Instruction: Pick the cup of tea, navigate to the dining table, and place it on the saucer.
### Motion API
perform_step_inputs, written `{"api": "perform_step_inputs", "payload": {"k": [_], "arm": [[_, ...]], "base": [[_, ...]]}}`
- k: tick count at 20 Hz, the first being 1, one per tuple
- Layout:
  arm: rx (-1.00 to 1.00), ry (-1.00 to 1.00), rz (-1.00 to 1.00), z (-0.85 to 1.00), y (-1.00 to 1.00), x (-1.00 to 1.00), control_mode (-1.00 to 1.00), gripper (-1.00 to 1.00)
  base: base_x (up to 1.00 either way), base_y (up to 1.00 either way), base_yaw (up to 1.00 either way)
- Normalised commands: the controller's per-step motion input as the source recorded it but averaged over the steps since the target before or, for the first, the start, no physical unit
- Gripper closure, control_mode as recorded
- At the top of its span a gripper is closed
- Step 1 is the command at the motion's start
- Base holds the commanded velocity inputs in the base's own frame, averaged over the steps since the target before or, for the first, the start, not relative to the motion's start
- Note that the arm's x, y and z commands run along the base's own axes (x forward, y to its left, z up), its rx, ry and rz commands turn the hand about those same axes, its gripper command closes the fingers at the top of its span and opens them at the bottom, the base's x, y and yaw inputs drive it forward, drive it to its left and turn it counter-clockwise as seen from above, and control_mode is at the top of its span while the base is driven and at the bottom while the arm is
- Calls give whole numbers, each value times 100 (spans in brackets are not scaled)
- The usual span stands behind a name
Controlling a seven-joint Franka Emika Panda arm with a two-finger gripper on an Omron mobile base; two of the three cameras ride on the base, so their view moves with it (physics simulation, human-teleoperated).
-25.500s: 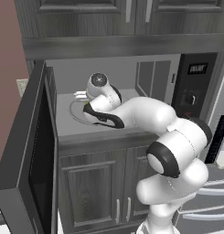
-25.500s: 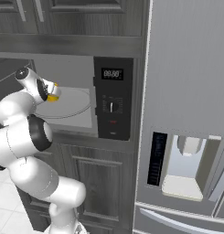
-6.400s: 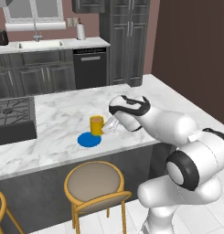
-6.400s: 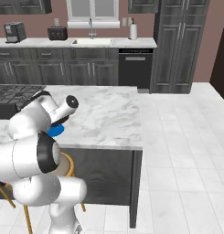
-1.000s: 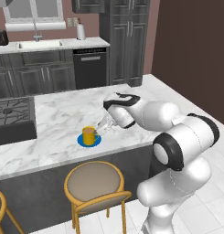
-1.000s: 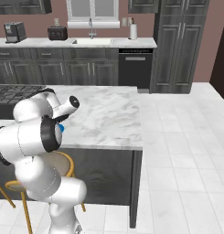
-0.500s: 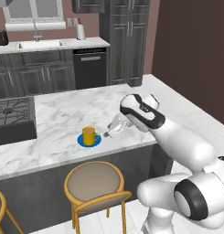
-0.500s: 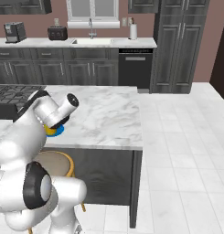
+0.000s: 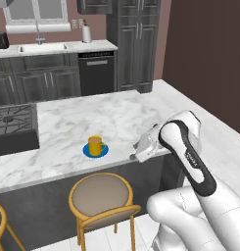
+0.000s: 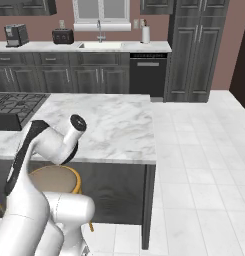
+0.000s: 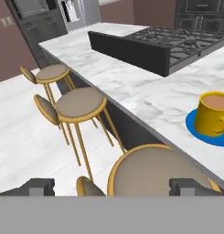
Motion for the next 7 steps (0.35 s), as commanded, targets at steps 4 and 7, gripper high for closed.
{"api": "perform_step_inputs", "payload": {"k": [4,7], "arm": [[0,0,-8,32,-46,-100,-100,-100],[0,0,-8,35,-41,-100,-100,-100]], "base": [[0,0,0],[0,0,0]]}}
